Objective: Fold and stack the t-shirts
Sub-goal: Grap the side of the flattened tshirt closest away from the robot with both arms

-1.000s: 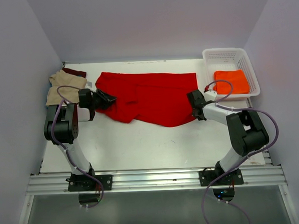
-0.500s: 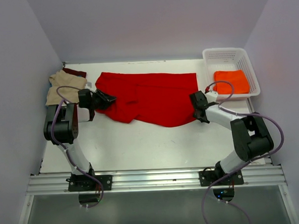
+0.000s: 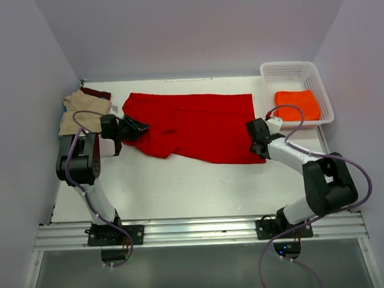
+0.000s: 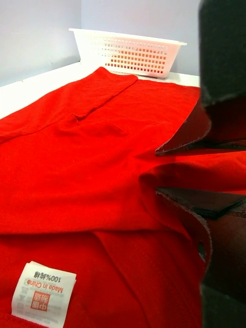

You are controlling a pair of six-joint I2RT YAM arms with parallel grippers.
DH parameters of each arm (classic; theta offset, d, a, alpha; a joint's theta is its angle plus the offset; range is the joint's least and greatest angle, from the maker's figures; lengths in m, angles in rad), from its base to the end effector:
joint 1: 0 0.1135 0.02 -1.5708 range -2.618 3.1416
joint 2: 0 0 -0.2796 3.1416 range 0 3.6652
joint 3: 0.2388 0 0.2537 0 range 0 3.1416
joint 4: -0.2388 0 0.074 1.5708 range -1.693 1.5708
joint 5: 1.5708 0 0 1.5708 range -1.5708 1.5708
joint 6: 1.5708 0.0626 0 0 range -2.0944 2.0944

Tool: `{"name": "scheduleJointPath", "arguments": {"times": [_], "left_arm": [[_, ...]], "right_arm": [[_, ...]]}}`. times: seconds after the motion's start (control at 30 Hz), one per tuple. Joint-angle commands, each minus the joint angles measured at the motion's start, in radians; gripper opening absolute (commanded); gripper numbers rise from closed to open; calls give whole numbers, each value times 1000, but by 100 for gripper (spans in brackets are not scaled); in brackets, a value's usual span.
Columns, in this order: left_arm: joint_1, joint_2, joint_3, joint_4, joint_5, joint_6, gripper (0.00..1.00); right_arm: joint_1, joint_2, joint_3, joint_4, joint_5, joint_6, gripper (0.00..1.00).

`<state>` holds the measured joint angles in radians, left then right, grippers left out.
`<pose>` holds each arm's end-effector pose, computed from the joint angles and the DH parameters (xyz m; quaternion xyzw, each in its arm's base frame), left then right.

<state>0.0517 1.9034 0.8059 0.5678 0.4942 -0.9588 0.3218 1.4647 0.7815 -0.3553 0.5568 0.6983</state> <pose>0.3895 -0.0096 0.1205 -0.3007 0.7950 -0.4020 0.3405 0.2799 0.0584 0.1729 0.2446 0.8977 -0.1079 0.3502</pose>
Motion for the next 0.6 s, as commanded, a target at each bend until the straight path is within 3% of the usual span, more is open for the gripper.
{"name": "scheduleJointPath", "arguments": {"times": [0.0,0.33,0.57], "left_arm": [[10,-23,-7,41,14,9,33],[10,-7,-5,46,15,3,33],[10,0,-7,47,20,-3,33]], "right_arm": [[0,42,25,-30,17,18,47],[0,-47,-24,-86,8,78,59],[-1,-55,-65,-131,12,145,59]]}}
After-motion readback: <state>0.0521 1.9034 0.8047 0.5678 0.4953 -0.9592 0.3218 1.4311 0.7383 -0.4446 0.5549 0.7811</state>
